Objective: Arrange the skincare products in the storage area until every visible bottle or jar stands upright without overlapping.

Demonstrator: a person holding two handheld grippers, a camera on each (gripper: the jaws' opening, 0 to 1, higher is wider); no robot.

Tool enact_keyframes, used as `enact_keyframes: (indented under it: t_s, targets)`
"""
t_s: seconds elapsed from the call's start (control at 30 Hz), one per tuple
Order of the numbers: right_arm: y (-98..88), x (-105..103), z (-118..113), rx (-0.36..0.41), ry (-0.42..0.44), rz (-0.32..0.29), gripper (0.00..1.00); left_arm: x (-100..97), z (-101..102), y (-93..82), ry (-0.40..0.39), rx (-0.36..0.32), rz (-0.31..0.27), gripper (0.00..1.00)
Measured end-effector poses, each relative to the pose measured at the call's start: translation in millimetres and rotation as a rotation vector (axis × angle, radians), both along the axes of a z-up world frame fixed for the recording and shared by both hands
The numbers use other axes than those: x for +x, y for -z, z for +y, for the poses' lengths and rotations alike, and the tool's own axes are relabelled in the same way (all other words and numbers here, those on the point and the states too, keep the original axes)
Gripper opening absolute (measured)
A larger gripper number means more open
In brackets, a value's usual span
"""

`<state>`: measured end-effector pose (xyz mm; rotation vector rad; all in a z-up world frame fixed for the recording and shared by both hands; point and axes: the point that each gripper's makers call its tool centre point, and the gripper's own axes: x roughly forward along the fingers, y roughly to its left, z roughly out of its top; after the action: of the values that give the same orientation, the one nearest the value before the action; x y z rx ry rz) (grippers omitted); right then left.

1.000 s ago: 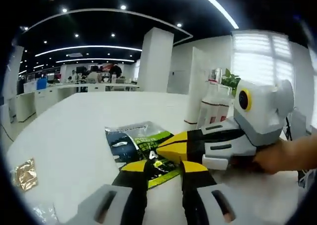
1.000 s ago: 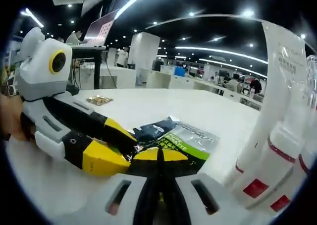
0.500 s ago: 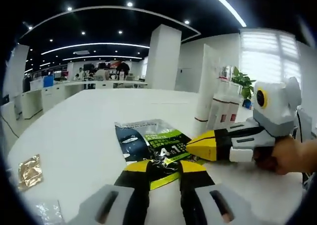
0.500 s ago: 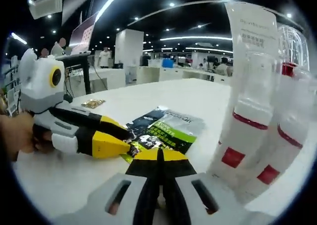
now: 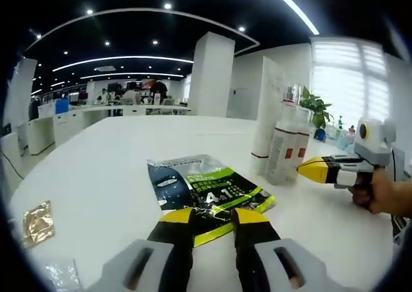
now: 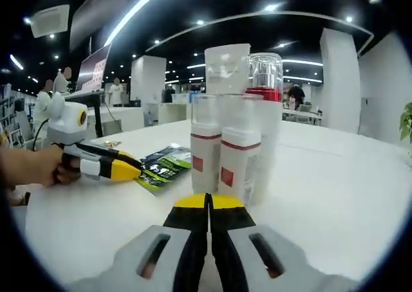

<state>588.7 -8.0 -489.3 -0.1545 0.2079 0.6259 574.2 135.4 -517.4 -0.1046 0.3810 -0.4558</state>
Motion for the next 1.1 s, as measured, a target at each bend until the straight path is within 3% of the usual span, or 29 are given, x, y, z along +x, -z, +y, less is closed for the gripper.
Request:
enact_keyframes:
  t_s: [0.53, 0.7, 0.77, 0.87, 1.1]
  targets:
    - [-2.1, 7.9, -17.6, 0.011, 0.098, -0.018, 0.00, 0.3, -0.1, 1.4, 0.003, 0.006, -0.001, 0.24]
    - [-14.3, 6.5, -23.6, 0.050, 0.134, -0.071, 0.00, 0.5, -0.2, 1.6, 0.004, 0.008, -0.002, 0.24]
    - [-25.9, 5.4, -24.3, 0.076, 0.149, -0.130, 0.06, 0.6, -0.6, 1.7, 0.006, 0.011, -0.003, 0.25]
    - [-30.7, 11.2, -27.3, 0.091, 0.186, -0.150, 0.20, 0.7, -0.8, 1.8, 0.006, 0.013, -0.004, 0.25]
    - [-29.3, 21.7, -19.4, 0.096, 0.196, -0.139, 0.24, 0.2, -2.5, 2.1, 0.014, 0.022, -0.008, 0.25]
